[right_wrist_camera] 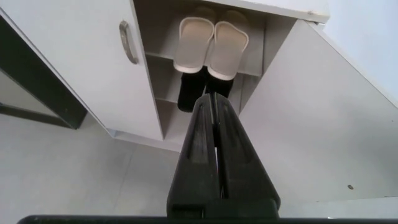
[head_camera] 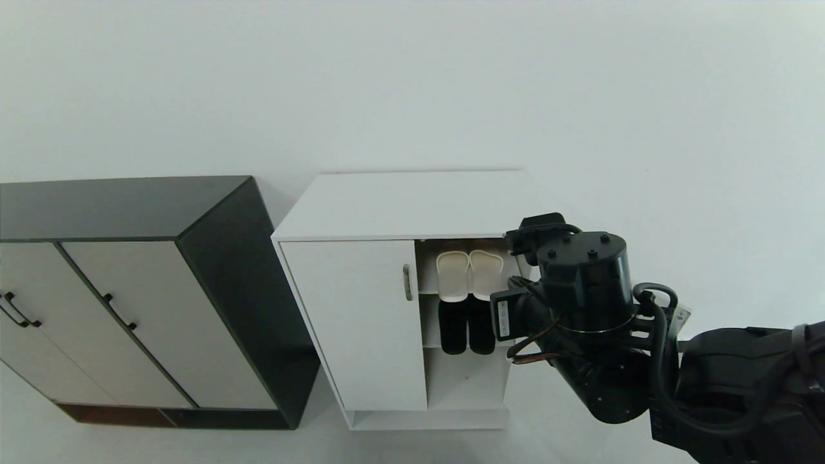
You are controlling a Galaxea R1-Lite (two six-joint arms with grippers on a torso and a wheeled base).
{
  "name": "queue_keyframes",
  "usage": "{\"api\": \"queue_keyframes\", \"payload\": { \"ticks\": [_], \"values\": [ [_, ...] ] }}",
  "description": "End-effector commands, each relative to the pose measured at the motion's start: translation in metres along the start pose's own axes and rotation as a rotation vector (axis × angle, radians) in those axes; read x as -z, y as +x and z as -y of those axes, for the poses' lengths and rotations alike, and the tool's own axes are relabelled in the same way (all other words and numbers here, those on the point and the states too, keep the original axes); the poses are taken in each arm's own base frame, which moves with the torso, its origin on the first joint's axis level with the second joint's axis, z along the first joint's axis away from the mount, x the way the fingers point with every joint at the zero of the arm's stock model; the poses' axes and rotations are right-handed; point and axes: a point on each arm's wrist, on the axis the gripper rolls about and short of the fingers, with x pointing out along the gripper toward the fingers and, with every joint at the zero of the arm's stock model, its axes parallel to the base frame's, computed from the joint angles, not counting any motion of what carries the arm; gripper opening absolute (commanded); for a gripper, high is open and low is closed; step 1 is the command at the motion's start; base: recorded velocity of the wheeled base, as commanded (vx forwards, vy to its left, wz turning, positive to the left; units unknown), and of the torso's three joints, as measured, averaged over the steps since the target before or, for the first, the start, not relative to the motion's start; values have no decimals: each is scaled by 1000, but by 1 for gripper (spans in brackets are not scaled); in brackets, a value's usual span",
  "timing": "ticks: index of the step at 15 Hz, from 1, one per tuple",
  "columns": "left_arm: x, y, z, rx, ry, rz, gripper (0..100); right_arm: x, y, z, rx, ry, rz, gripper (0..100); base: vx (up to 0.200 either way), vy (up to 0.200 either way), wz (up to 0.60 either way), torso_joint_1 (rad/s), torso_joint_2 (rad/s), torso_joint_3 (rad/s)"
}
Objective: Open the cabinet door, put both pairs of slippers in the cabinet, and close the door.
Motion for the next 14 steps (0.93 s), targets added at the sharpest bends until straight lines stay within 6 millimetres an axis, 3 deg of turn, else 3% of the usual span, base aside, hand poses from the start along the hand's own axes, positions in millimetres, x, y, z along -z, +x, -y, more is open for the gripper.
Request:
{"api": "queue_keyframes", "payload": {
  "ticks": [1,5,8,14],
  "values": [
    [0,0,0,0,0,0,0,-1,0,0,0,2,4,0,0,0,-600,-2,-7,2],
    [0,0,0,0,-2,0,0,-5,4,9,27,5,16,0,0,0,-600,15,4,-1],
    [0,0,0,-1,-2,0,0,-22,4,29,72,8,76,0,0,0,0,0,0,0],
    [0,0,0,0,-2,0,0,-22,5,32,80,3,73,0,0,0,0,0,0,0]
  ]
}}
